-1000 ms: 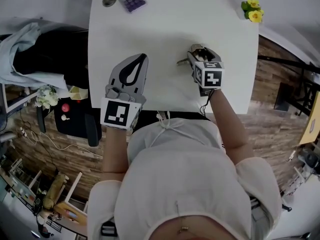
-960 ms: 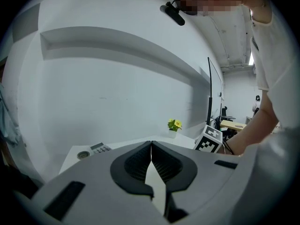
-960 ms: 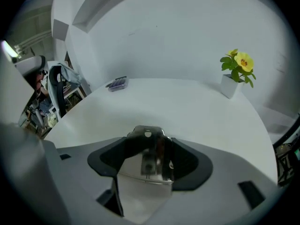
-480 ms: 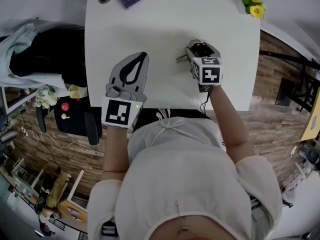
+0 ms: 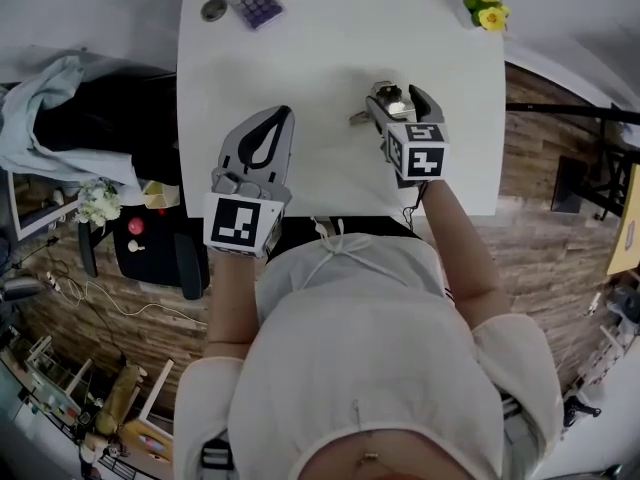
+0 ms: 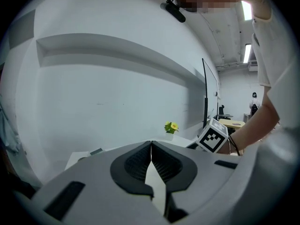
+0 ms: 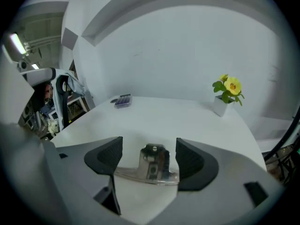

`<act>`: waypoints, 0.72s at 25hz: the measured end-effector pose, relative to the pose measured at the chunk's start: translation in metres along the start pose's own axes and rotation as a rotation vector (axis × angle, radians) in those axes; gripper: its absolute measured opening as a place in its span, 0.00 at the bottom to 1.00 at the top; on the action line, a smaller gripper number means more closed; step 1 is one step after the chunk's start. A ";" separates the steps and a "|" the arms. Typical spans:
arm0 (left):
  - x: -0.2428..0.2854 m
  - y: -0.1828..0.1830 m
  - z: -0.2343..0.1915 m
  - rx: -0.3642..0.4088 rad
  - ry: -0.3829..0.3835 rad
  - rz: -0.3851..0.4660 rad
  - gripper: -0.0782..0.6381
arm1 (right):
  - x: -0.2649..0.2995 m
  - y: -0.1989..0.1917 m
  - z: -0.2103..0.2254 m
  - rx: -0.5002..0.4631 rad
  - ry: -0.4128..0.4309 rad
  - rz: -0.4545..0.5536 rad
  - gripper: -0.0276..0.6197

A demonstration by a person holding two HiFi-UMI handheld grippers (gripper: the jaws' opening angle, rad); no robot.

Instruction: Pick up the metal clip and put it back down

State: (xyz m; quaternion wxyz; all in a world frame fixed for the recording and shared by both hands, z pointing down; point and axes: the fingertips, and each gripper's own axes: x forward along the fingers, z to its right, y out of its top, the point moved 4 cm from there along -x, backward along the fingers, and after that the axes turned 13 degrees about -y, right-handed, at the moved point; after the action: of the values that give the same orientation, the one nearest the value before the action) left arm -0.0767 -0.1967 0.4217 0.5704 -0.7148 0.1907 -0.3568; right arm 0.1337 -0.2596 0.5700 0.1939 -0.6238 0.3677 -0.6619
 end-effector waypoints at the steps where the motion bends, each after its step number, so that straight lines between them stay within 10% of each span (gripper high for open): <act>1: -0.003 0.005 0.001 0.011 0.000 0.021 0.14 | -0.008 0.006 0.000 0.001 0.005 0.027 0.59; 6: -0.019 0.023 0.007 0.080 -0.010 0.074 0.14 | -0.057 0.042 -0.009 -0.025 0.055 0.212 0.44; 18: -0.060 0.069 0.013 0.174 -0.003 0.179 0.14 | -0.174 0.111 -0.003 -0.021 -0.123 0.641 0.05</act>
State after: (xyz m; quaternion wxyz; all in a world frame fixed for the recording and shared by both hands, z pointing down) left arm -0.0982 -0.1662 0.3370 0.6601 -0.6434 0.2211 -0.3184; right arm 0.1341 -0.2074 0.3708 0.4081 -0.5171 0.5397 -0.5243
